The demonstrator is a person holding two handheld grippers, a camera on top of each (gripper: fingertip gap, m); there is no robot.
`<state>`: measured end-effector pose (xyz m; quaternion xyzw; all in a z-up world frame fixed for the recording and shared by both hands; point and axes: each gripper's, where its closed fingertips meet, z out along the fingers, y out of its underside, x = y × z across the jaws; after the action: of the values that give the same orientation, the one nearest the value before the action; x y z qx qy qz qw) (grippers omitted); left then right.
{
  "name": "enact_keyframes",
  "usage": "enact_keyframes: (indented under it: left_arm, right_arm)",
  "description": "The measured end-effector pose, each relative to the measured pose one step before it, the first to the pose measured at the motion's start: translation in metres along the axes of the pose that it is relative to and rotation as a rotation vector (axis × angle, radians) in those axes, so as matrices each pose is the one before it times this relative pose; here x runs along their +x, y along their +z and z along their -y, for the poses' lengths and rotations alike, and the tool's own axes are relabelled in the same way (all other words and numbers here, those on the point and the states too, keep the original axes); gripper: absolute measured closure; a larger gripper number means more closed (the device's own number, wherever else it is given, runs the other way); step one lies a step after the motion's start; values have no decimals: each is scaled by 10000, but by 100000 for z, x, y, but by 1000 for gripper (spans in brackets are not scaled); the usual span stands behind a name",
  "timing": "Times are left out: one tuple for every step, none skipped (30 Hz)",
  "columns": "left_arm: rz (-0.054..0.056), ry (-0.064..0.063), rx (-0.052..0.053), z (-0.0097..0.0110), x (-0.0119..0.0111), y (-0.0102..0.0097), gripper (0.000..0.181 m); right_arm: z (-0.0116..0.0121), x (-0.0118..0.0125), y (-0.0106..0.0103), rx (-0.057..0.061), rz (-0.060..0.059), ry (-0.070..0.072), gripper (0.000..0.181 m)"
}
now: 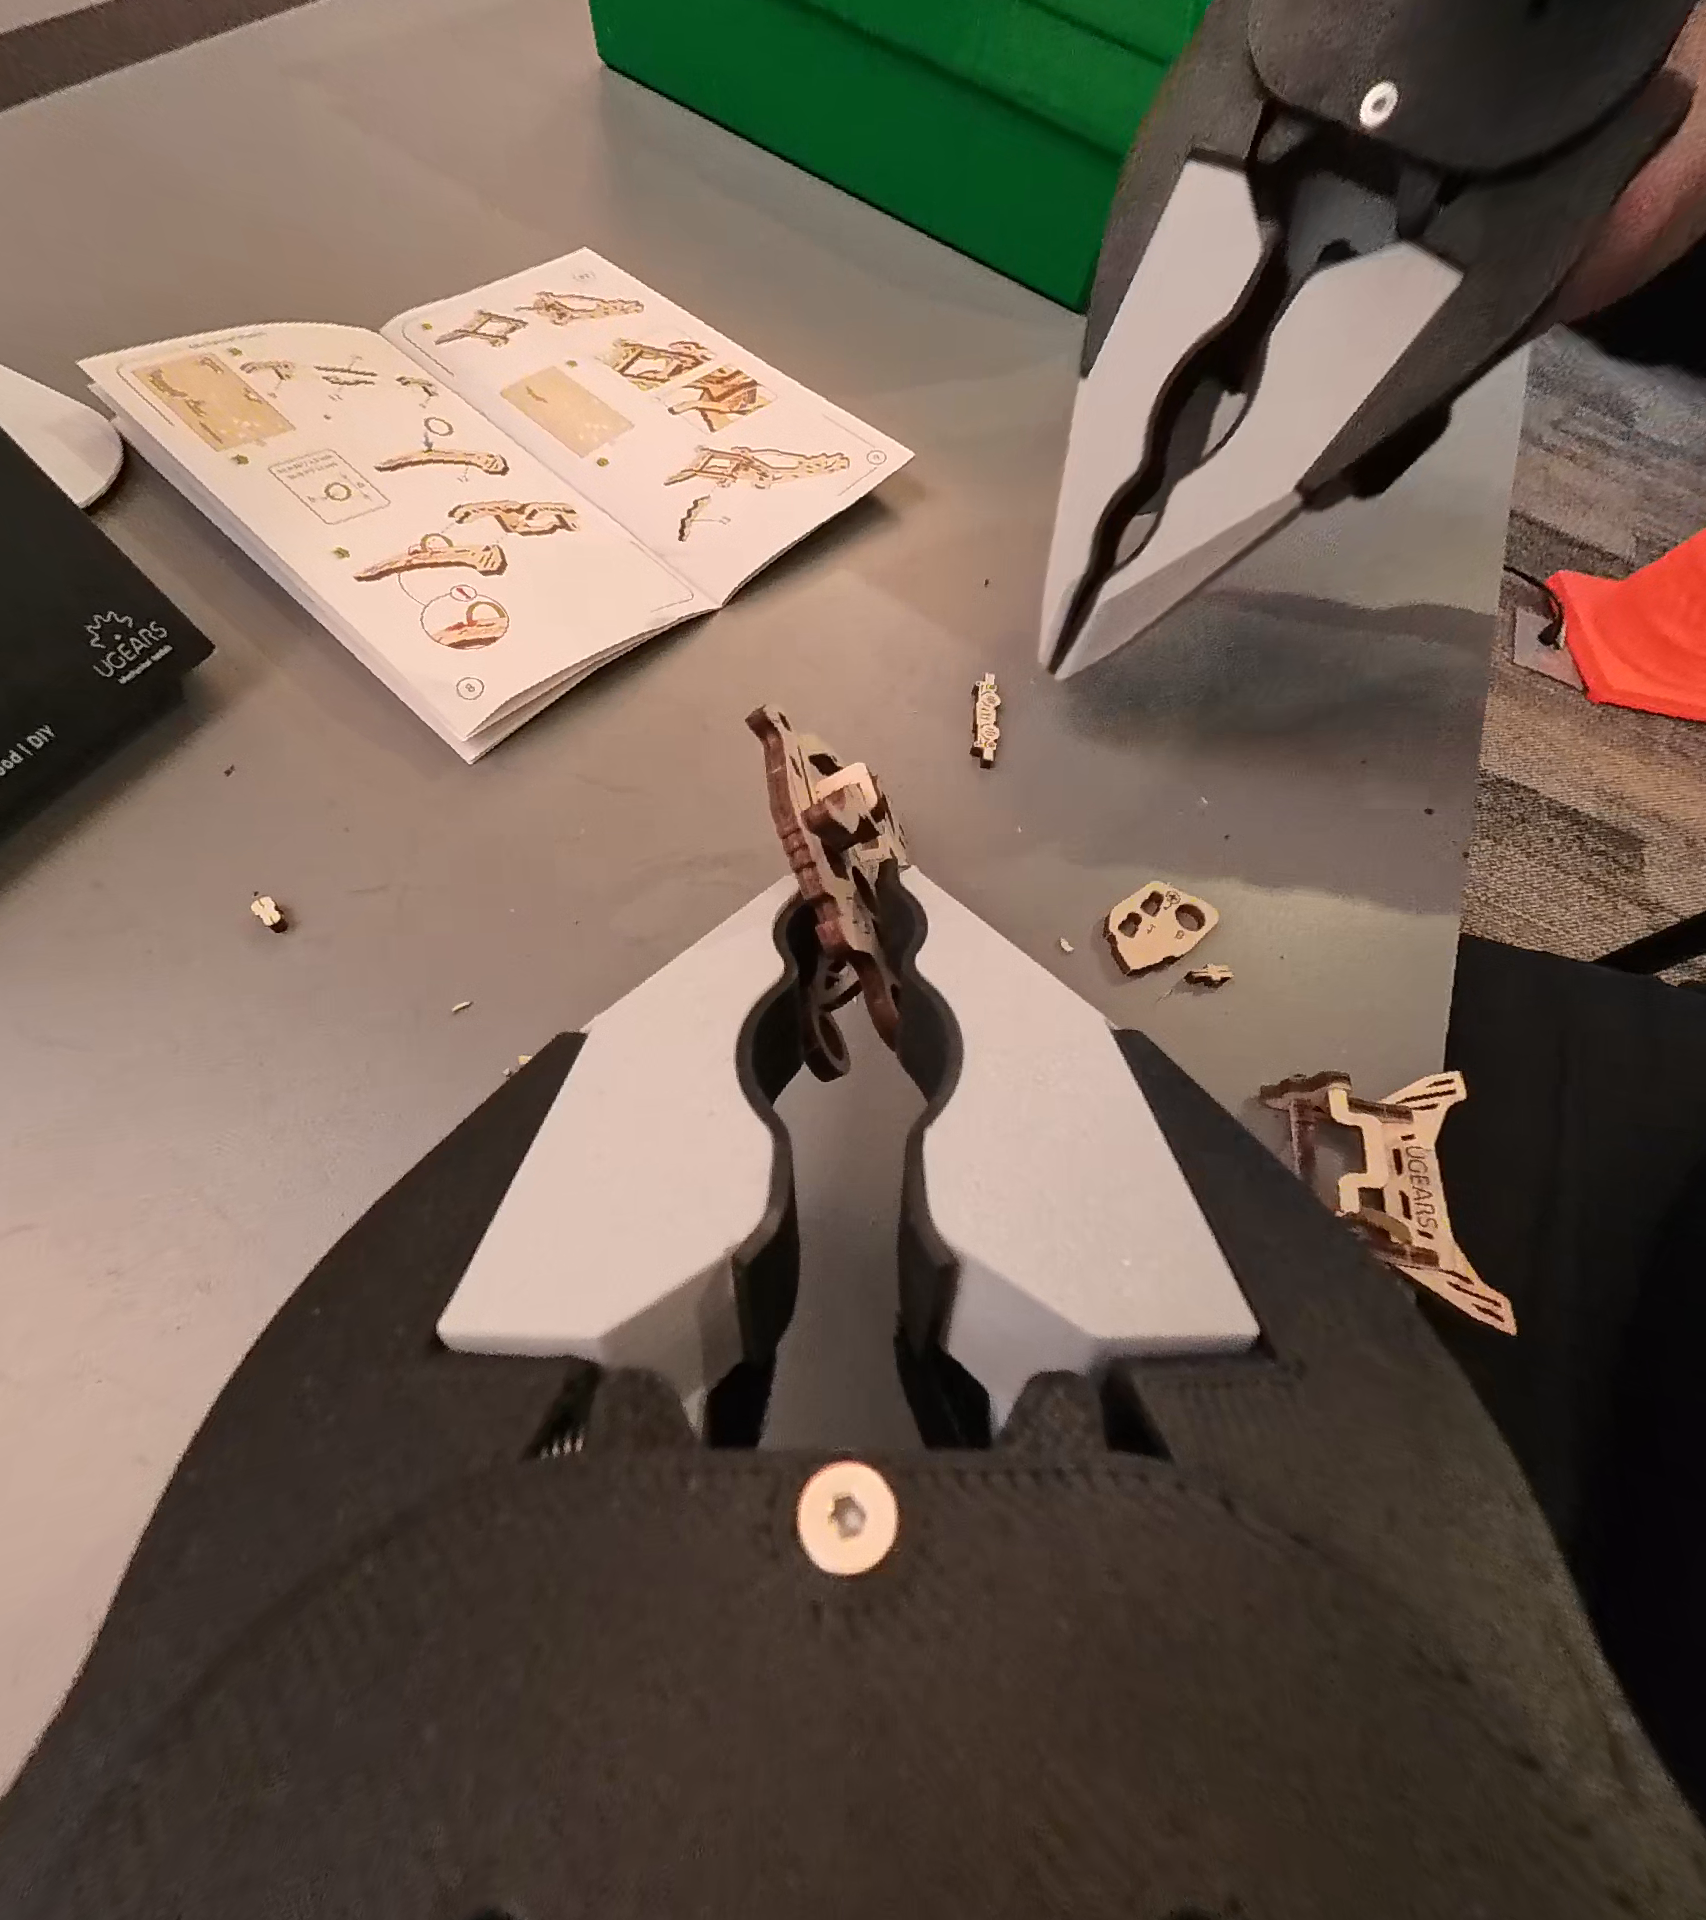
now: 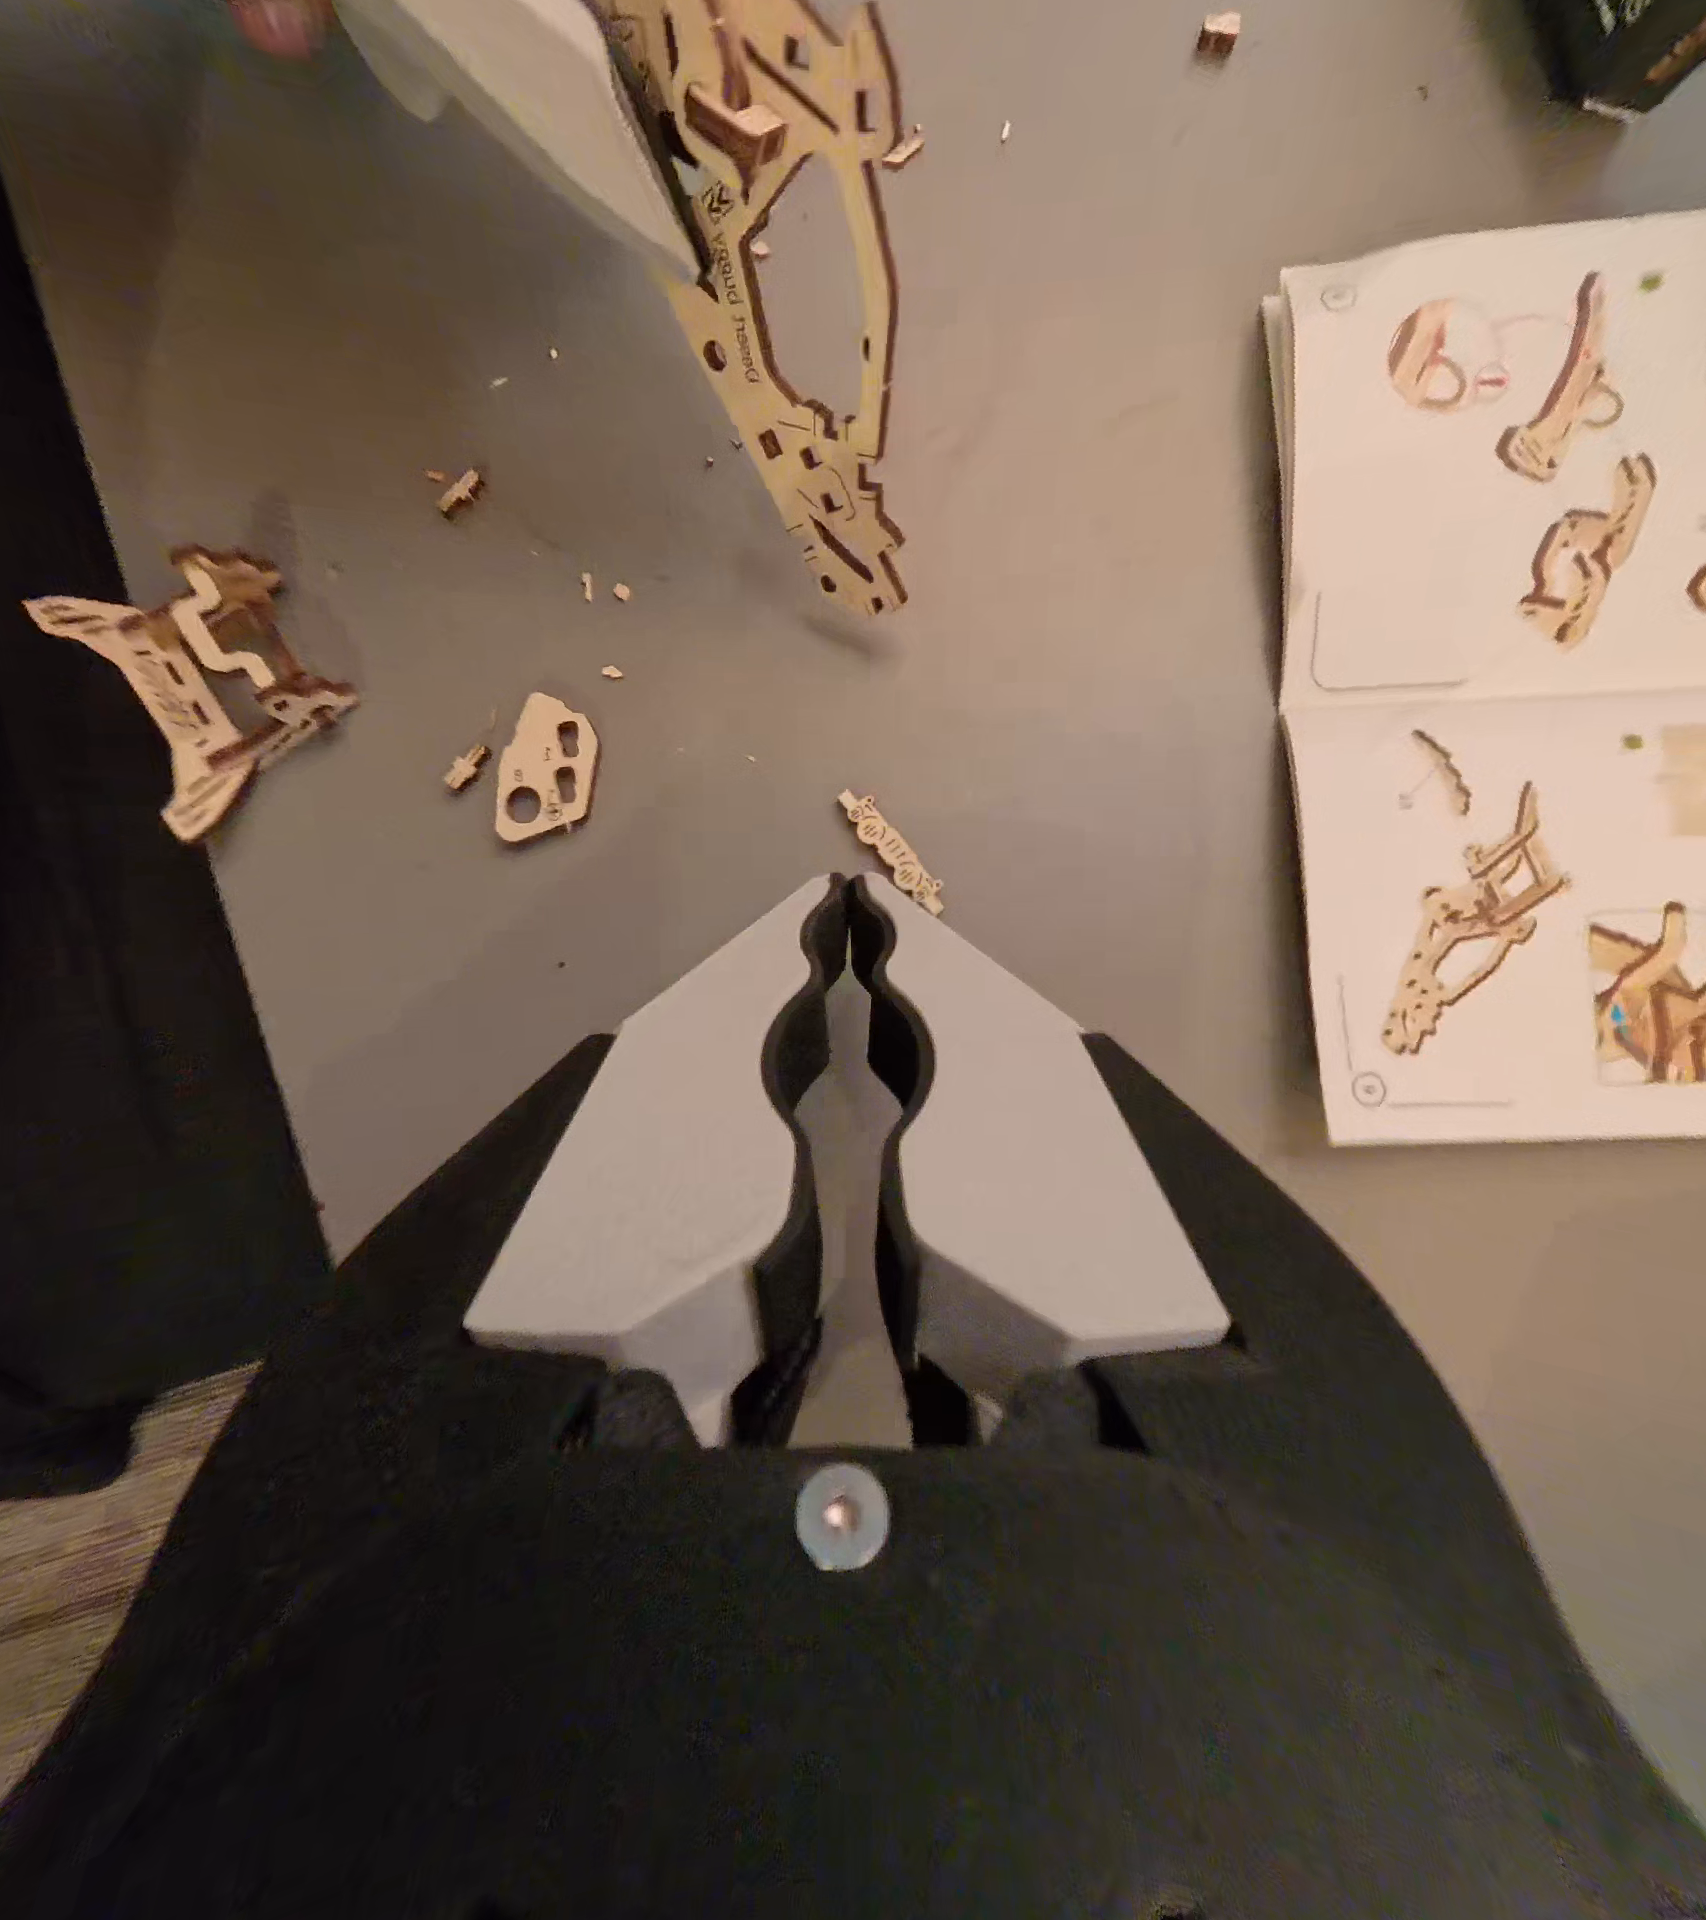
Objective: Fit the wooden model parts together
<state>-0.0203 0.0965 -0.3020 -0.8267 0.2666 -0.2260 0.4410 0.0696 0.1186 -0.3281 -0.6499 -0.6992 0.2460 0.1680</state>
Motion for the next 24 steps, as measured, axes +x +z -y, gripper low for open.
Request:
enact_keyframes:
  left_arm:
    - [9, 0, -8, -25, -8, 11, 172]
    - [16, 4, -3, -14, -6, 27, 172]
    - [15, 11, 3, -2, -1, 19, 172]
    - [0, 22, -5, -1, 42, 21, 173]
    - [-3, 23, -16, -12, 39, 19, 173]
    - [-1, 20, -2, 22, 34, 13, 173]
    - [-1, 7, 8, 21, 19, -11, 173]
    - [-2, -3, 4, 16, 13, 3, 173]
    - [-4, 7, -5, 7, 18, 4, 173]
    - [8, 19, -9, -6, 13, -5, 173]
    - [10, 14, 3, 17, 6, -8, 173]
    - [2, 4, 0, 4, 2, -11, 173]
    - [5, 7, -9, -1, -3, -5, 173]
    - [11, 8, -3, -6, -28, -8, 173]
    - [6, -5, 2, 7, -33, 2, 173]
    - [-5, -12, 4, 10, -12, 3, 173]
    - [1, -5, 1, -16, -22, 5, 173]
    - [1, -3, -7, -20, -22, 12, 172]
    - [-4, -12, 0, -24, -4, 15, 172]
    - [-4, -10, 6, -18, -13, 13, 173]
    - [-3, -9, -10, -46, -8, 13, 172]
    - [2, -8, -5, -47, -17, 22, 172]
    - [-1, -15, -4, -49, -17, 17, 172]
    - [2, -8, 4, -24, -16, 6, 172]
  right_arm:
    - [-40, -314, -247, -68, 383, 400, 181]
    - [48, -103, -214, 12, 197, 209, 181]
    - [169, 245, -191, 114, -153, -204, 181]
    - [36, 353, -131, 37, -308, -519, 181]
    - [-16, 576, -113, -10, -458, -604, 181]
    - [14, 648, -68, -13, -502, -635, 178]
    - [-108, 385, 26, -72, -342, -738, 174]
    - [-209, 69, 179, -100, -133, -694, 171]
    - [-301, 83, 311, -171, -81, -513, 165]
    - [-315, -5, 350, -187, -13, -465, 162]
    - [-110, -9, 306, -39, -44, -482, 162]
    - [-47, 18, 258, -22, -60, -430, 162]
    - [-156, -41, 228, -143, 13, -360, 162]
    - [-59, -13, 191, -87, 36, -253, 163]
    - [155, -6, 85, 70, 76, -114, 165]
    - [79, -128, 55, 20, 178, -110, 167]
    - [30, -97, 21, -2, 134, -150, 169]
    - [39, -79, 46, 18, 133, -86, 170]
    - [39, -115, 58, 29, 154, -24, 173]
    - [-18, -106, 58, -7, 149, 5, 177]
    - [10, -11, 69, -7, 86, 41, 178]
    - [105, 44, 51, 65, 43, 72, 179]
    - [60, 1, 46, 59, 85, 151, 180]
    - [37, 23, 19, 47, 112, 259, 181]
